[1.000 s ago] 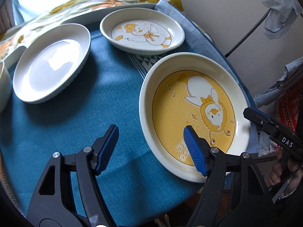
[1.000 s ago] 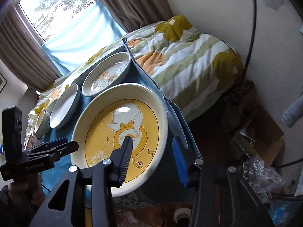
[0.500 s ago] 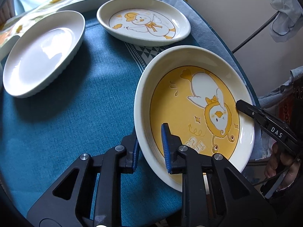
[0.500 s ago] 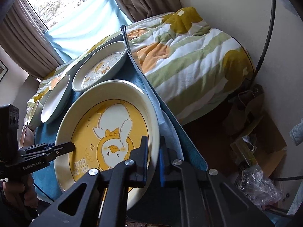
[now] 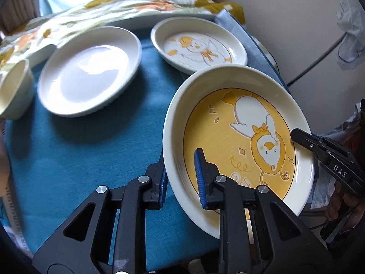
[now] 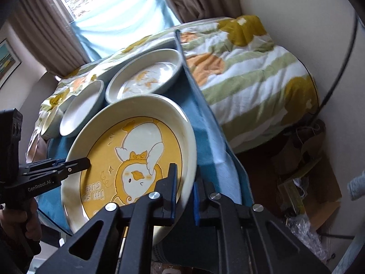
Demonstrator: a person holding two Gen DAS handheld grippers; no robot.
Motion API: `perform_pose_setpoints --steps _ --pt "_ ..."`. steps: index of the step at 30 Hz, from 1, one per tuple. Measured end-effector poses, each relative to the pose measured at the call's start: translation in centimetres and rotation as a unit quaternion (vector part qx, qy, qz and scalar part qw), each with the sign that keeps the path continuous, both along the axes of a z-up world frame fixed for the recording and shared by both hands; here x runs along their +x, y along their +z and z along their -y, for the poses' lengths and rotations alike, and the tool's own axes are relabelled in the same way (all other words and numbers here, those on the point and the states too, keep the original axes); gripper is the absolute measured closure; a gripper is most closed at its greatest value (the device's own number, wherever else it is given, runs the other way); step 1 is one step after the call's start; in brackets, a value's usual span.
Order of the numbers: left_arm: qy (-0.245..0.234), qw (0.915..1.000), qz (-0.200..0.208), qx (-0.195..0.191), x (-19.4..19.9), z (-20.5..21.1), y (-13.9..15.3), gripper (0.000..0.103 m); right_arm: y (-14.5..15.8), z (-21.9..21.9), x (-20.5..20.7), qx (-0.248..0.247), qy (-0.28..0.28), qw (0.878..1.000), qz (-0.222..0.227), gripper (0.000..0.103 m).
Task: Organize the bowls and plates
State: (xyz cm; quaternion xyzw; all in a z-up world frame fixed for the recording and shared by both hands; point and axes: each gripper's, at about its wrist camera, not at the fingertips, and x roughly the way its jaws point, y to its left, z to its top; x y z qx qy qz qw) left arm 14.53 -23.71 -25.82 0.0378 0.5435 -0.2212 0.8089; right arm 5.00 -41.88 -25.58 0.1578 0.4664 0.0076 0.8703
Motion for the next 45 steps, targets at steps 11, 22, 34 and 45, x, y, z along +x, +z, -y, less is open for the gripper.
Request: perform_pose_setpoints --steps 11,22,34,45 --pt "0.128 0.9913 0.031 0.002 -2.0 -13.5 5.1 0.084 3.9 -10.6 4.0 -0.006 0.143 0.989 0.021 0.090" --pt "0.181 0.9835 0.011 0.007 -3.5 -27.6 1.2 0.084 0.7 -22.7 5.8 0.007 0.205 0.979 -0.006 0.090" --pt "0.176 0.9843 0.007 -0.012 -1.5 -29.9 -2.9 0.084 -1.6 -25.6 6.6 -0.012 0.201 0.979 -0.011 0.090" --pt "0.164 0.9863 0.012 -0.008 -1.0 -28.8 -3.6 0.084 -2.6 -25.5 7.0 -0.019 0.190 0.981 -0.017 0.090"
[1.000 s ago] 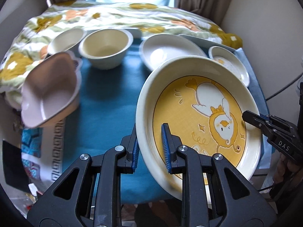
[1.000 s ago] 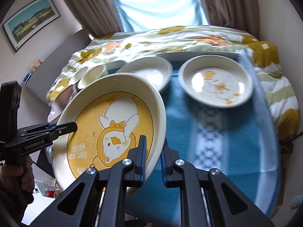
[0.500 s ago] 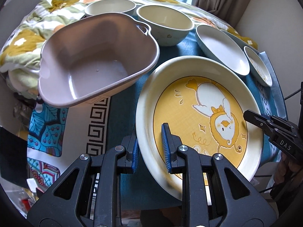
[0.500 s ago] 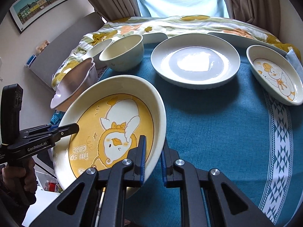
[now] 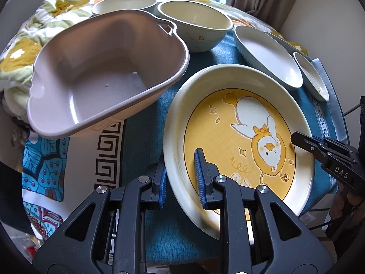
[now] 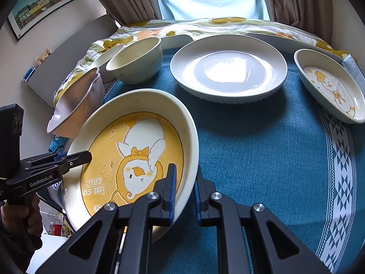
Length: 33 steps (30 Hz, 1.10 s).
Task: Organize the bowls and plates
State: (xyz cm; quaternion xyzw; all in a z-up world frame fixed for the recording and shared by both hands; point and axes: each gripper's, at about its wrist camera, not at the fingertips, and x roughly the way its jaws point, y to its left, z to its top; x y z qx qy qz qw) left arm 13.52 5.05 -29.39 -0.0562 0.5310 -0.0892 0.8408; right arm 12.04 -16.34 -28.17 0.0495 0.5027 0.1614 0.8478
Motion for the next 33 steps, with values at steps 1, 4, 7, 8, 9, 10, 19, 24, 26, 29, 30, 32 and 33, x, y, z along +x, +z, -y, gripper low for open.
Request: perform_pose_setpoints --steps 1,4,7,8,9,10,19,24,26,29,30,32,33 --pt "-0.001 1.0000 0.000 0.001 0.0 0.0 0.0 0.084 -0.1 0.0 0.0 0.000 0.000 1.000 -0.001 0.090" --pt "-0.001 1.0000 0.000 0.001 0.0 0.0 0.0 0.084 -0.2 -0.1 -0.1 0.003 0.000 1.000 -0.003 0.090" --pt "0.001 1.0000 0.000 0.000 0.0 -0.1 -0.1 0.084 -0.2 -0.1 0.0 0.001 0.000 1.000 -0.005 0.090" --pt "0.002 1.0000 0.000 0.001 0.0 0.0 0.0 0.084 -0.2 -0.2 0.1 0.001 0.000 1.000 -0.006 0.090" --pt "0.002 1.0000 0.000 0.003 -0.1 -0.1 0.0 0.084 -0.2 -0.2 0.1 0.000 0.000 1.000 -0.007 0.090" --pt "0.001 1.0000 0.002 0.007 -0.1 0.0 0.0 0.084 -0.2 -0.2 0.2 -0.001 0.000 1.000 -0.008 0.090" --pt "0.001 0.9988 0.010 0.048 -0.6 0.0 0.8 0.084 0.0 -0.4 0.4 -0.013 -0.011 1.000 -0.016 0.090" --pt "0.007 0.9982 0.020 0.056 -1.5 -0.6 3.0 0.083 2.0 0.7 0.0 -0.014 -0.031 0.999 0.000 0.090" --pt "0.006 0.9976 0.039 0.057 -2.1 -0.4 5.1 0.083 3.3 1.2 -0.3 -0.010 -0.040 0.999 0.004 0.090" --pt "0.000 0.9961 0.076 0.045 -3.0 0.1 9.0 0.068 6.3 2.1 -1.0 -0.008 -0.048 0.998 0.027 0.069" --pt "0.000 0.9949 0.091 0.043 -3.2 0.3 10.5 0.043 7.6 2.4 -1.3 -0.007 -0.050 0.998 0.039 0.041" --pt "0.008 0.9895 0.138 0.043 -3.8 0.8 13.5 0.010 10.0 3.2 -1.6 0.000 -0.052 0.996 0.066 0.010" --pt "0.010 0.9853 0.165 0.043 -4.1 1.1 14.8 0.004 11.2 3.5 -1.7 0.002 -0.052 0.996 0.079 0.009"
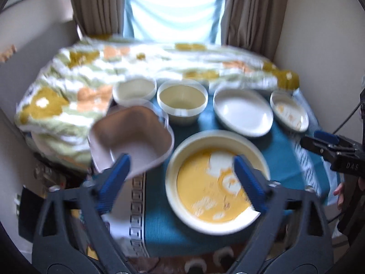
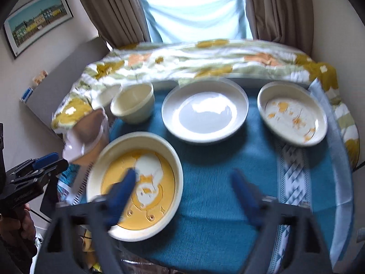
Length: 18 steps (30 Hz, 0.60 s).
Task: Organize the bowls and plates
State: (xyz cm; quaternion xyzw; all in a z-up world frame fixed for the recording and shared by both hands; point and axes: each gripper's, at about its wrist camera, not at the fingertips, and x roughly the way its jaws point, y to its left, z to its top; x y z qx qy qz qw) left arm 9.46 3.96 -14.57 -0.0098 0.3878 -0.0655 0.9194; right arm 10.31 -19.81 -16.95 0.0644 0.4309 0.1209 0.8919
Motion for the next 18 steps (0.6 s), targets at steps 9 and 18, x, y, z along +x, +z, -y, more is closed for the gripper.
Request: perform_pose_setpoints --steps 9,18 --pt "-0.002 0.9993 0.027 -0.026 3.9 4.1 5.5 0.000 7.5 3.3 1.5 -0.014 0.029 0.994 0.102 0.000" --pt "0.070 0.9915 -0.064 -0.089 9.4 9.2 0.7 0.001 4.8 6.8 11.4 -0.087 0.116 0.989 0.012 0.000"
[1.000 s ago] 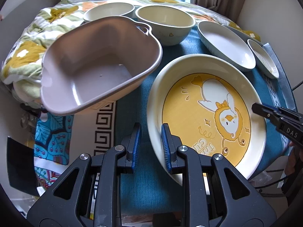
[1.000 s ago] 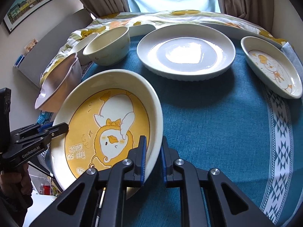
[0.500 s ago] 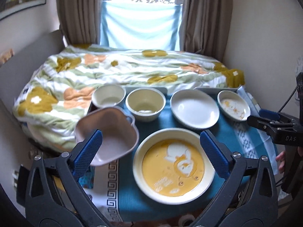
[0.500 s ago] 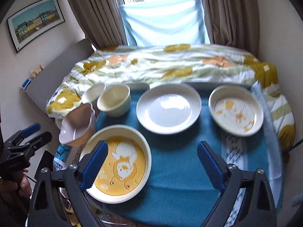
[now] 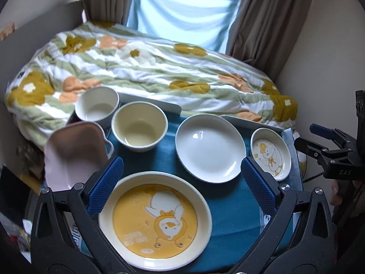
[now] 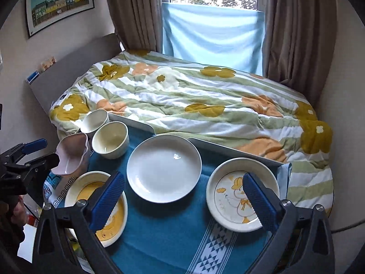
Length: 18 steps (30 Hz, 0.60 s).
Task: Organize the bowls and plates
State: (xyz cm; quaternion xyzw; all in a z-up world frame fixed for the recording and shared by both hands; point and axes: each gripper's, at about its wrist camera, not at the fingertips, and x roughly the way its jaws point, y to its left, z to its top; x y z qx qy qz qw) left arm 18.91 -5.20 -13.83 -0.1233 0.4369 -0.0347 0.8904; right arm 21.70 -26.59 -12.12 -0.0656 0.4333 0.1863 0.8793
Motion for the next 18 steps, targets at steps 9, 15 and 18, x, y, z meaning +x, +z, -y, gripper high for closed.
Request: perform_pose_setpoints --steps 9,15,18 --pt "0.068 0.9909 -0.114 -0.024 6.0 4.3 -8.7 0.015 -9.2 0.6 10.5 0.002 0.148 0.982 -0.120 0.006" --pt "0.066 0.9840 -0.163 -0.032 8.9 5.0 -12.3 0.025 -14.2 -0.1 13.8 -0.003 0.206 0.960 -0.189 0.036" --pt "0.068 0.9806 -0.182 -0.030 10.0 5.1 -13.6 0.032 -15.4 -0.5 14.5 -0.011 0.225 0.953 -0.201 0.042"
